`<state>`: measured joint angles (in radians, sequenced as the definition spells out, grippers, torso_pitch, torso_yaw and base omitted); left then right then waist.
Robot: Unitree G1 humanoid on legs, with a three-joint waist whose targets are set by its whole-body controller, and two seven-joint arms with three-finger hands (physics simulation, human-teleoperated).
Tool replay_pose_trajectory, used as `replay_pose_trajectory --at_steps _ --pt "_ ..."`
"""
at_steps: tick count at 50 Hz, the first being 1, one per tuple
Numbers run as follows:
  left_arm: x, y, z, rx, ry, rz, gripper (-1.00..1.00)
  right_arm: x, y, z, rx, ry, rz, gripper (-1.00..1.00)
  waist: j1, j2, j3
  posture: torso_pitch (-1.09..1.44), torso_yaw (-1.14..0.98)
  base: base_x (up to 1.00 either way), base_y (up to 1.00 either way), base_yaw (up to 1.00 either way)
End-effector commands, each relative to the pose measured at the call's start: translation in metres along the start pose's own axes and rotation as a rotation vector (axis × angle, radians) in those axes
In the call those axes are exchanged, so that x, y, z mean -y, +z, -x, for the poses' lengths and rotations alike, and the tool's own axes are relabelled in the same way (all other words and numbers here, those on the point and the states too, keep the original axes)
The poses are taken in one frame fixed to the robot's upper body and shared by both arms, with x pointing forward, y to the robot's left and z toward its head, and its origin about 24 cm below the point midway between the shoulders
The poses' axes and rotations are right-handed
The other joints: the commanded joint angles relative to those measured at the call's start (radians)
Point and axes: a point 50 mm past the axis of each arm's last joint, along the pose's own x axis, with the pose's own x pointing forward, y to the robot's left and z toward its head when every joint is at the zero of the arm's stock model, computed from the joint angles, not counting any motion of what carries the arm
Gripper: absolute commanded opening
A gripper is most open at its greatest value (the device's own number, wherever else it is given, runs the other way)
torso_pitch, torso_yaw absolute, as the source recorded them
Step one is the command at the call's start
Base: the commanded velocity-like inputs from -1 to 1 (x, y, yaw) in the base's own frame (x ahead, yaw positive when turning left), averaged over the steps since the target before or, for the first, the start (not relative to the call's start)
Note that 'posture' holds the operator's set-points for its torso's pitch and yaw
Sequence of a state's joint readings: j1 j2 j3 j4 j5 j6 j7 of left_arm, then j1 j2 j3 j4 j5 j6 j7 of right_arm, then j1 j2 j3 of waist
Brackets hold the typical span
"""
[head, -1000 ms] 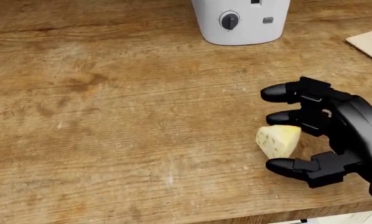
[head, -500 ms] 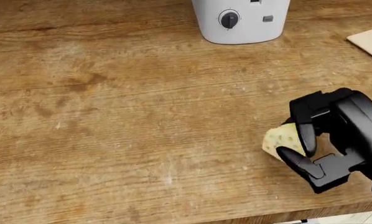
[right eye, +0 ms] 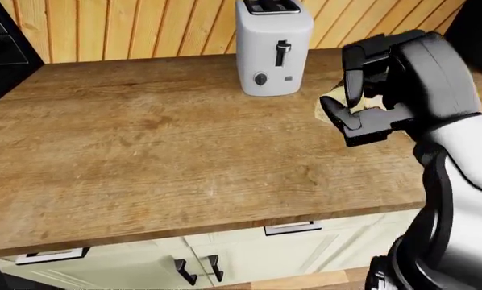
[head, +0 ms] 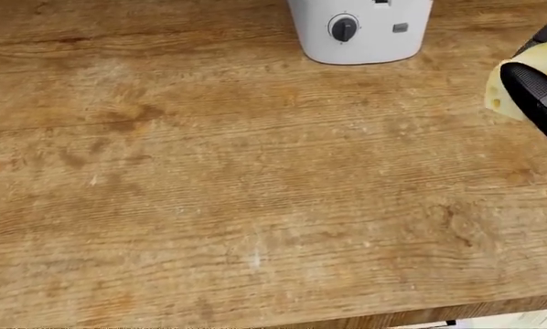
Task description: Pick up the wedge of cheese and place it on the slice of bread to prepare a simple cheese on bread dish.
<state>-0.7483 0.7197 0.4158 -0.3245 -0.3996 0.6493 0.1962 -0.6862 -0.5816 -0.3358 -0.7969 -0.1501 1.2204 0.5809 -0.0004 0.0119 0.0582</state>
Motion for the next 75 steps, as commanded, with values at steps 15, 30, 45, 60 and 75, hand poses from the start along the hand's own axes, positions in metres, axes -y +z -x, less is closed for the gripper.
replay_pose_trajectory --at_steps 15,30,45,60,75 --pt "-0.001 0.019 0.001 0.079 0.012 -0.002 1.0 0.028 0.039 -0.023 0.089 -0.187 -0.117 -1.0 -0.001 0.005 -0.016 0.0 0.0 0.0 0.0 0.0" --pt "-0.001 0.018 -0.001 0.085 0.004 0.002 1.0 0.059 0.035 -0.007 0.106 -0.383 -0.243 -1.0 0.007 0.002 -0.014 0.0 0.0 0.0 0.0 0.0" --pt "0.0 0.016 -0.001 0.081 0.002 0.003 1.0 0.054 0.035 -0.005 0.083 -0.349 -0.218 -1.0 0.002 -0.002 -0.052 0.0 0.0 -0.12 0.0 0.0" --pt "0.0 0.019 -0.001 0.087 0.002 0.0 1.0 0.05 0.033 -0.009 0.094 -0.316 -0.208 -1.0 0.014 -0.007 0.01 0.0 0.0 -0.3 0.0 0.0" --pt "0.002 0.017 -0.001 0.086 -0.002 -0.003 1.0 0.045 0.031 -0.013 0.084 -0.304 -0.21 -1.0 0.015 0.088 -0.031 0.0 0.0 0.0 -0.19 0.0"
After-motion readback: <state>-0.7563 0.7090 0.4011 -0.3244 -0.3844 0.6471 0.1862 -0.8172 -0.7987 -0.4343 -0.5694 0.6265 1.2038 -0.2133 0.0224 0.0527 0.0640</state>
